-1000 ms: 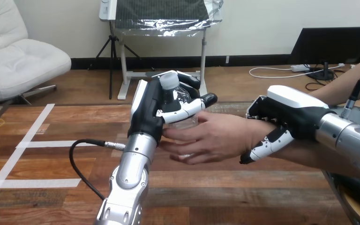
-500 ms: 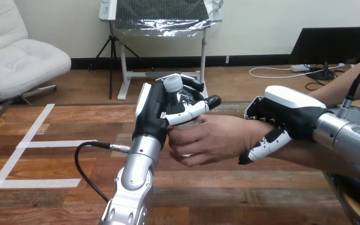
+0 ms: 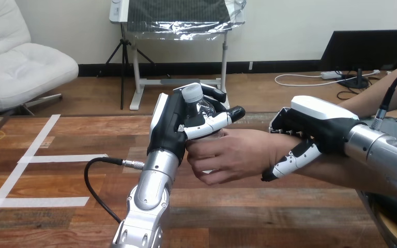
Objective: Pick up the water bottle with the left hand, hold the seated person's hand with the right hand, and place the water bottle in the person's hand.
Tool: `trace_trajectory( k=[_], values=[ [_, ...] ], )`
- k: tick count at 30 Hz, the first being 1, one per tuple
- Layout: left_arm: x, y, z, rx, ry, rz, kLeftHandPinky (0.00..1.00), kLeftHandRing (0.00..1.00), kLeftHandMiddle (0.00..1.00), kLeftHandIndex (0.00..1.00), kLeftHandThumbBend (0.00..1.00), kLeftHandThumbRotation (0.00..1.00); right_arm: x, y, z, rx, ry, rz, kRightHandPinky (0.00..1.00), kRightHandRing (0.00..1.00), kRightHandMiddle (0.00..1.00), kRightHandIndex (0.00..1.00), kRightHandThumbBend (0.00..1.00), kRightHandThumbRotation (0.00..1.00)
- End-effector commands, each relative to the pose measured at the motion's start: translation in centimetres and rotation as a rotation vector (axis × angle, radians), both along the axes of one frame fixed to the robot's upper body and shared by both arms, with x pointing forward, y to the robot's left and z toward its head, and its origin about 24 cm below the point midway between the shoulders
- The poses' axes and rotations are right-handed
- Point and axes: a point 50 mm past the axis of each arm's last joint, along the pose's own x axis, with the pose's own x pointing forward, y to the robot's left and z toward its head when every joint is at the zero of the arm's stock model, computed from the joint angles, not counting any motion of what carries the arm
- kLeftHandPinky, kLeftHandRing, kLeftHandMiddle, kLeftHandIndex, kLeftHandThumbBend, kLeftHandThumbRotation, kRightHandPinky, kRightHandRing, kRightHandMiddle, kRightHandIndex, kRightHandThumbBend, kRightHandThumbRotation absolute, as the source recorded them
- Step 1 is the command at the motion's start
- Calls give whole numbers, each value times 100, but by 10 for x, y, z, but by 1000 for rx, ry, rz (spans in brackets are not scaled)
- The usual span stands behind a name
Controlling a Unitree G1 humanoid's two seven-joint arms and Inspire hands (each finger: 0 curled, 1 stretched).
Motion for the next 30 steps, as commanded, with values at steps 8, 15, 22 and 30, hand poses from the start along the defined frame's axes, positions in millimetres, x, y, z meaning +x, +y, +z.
trace_trajectory(
  k=[8,15,22,30],
  values=[
    [6,-22,31,-21,-117,-66,30,37,42,43,73,0,6,30,8,67,3,79,37,45,52,57,92,41],
    [7,-21,33,-24,-119,-59,30,37,42,43,72,0,6,28,8,55,31,75,44,51,57,63,96,43],
    [7,-20,36,-32,-120,-47,29,37,42,43,72,0,5,27,8,53,43,75,48,55,61,66,99,46],
    [7,-18,38,-33,-129,-46,29,36,42,43,71,0,4,26,8,63,57,80,53,60,64,68,100,48]
  ],
)
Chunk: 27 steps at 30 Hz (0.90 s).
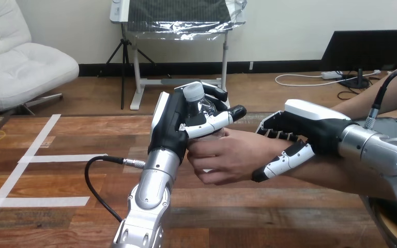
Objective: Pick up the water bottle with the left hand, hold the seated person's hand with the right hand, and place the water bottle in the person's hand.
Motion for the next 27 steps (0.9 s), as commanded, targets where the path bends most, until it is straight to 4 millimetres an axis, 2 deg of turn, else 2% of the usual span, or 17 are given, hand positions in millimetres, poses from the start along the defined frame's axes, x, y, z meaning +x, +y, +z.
trace_trajectory(
  k=[1,18,27],
  values=[
    [7,-16,34,-39,-114,-46,29,36,42,43,71,0,3,20,9,46,-18,67,53,60,65,68,100,48],
    [7,-14,37,-63,-119,-41,29,36,41,44,71,0,2,18,9,39,55,77,59,68,72,74,100,52],
    [8,-11,38,-67,-129,-40,28,35,41,43,70,0,1,16,10,43,78,77,62,71,75,77,100,58]
  ],
)
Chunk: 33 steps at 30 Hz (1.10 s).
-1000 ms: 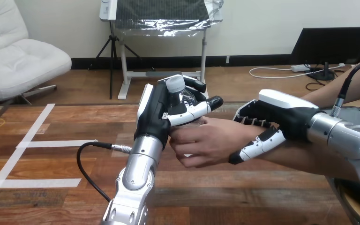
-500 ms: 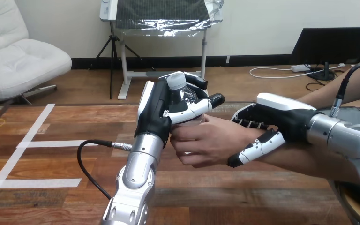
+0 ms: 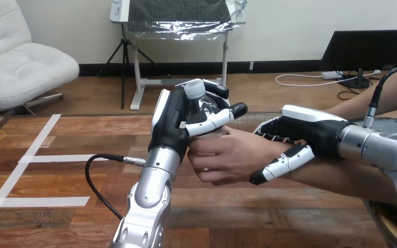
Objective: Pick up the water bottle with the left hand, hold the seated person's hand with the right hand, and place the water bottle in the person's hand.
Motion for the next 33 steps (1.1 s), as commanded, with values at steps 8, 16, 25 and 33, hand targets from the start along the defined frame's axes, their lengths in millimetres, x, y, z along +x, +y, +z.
trace_trajectory(
  k=[8,16,25,33],
  values=[
    [8,-9,36,-64,-132,-30,28,35,41,44,70,0,1,14,8,61,11,54,63,73,77,79,100,65],
    [8,-7,36,-70,-137,-26,28,35,41,44,69,0,0,12,9,75,3,56,63,73,77,79,100,75],
    [7,-6,36,-77,-138,-19,28,35,41,44,69,0,-2,7,11,138,-21,36,63,72,76,80,100,87],
    [6,-5,34,-78,-129,-12,30,37,43,45,71,0,-3,2,13,189,-85,7,59,70,77,83,100,97]
  ],
)
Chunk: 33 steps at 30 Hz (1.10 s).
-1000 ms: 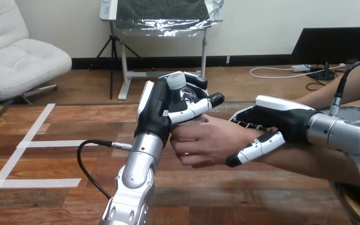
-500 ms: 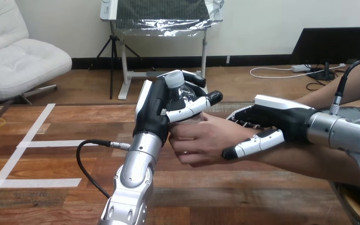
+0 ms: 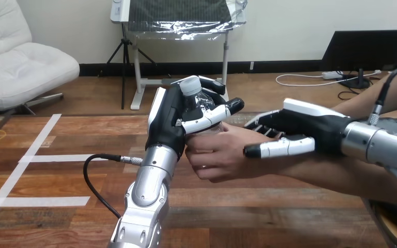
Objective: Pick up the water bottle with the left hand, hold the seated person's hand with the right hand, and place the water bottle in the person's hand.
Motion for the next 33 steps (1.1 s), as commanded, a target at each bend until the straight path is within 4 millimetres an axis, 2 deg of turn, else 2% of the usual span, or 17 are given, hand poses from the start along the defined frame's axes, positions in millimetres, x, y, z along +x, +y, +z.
trace_trajectory(
  k=[1,6,13,20,22,29,33],
  values=[
    [5,-9,31,-40,-123,-17,31,38,44,45,71,0,0,4,6,66,-67,-5,58,70,77,83,100,97],
    [4,-8,30,-34,-118,-12,34,42,48,49,74,5,-1,1,8,78,-105,-31,56,69,78,86,100,99],
    [3,-8,28,-26,-112,-10,43,51,56,59,75,25,-3,-2,12,124,-143,-55,55,70,80,91,100,100],
    [2,-5,27,5,-112,-17,51,59,63,67,78,45,-5,-3,15,207,-202,-67,56,73,83,92,100,100],
    [2,-5,26,15,-114,-20,55,64,67,71,80,56,-6,-3,15,224,-220,-75,56,74,83,91,100,100],
    [0,-1,26,47,-121,-16,69,74,75,78,84,74,-10,-3,13,327,-323,-140,56,74,83,89,100,100],
    [-1,0,25,58,-124,-11,79,80,80,83,86,83,-11,-2,11,402,-336,-170,59,78,85,88,100,100]
  ],
)
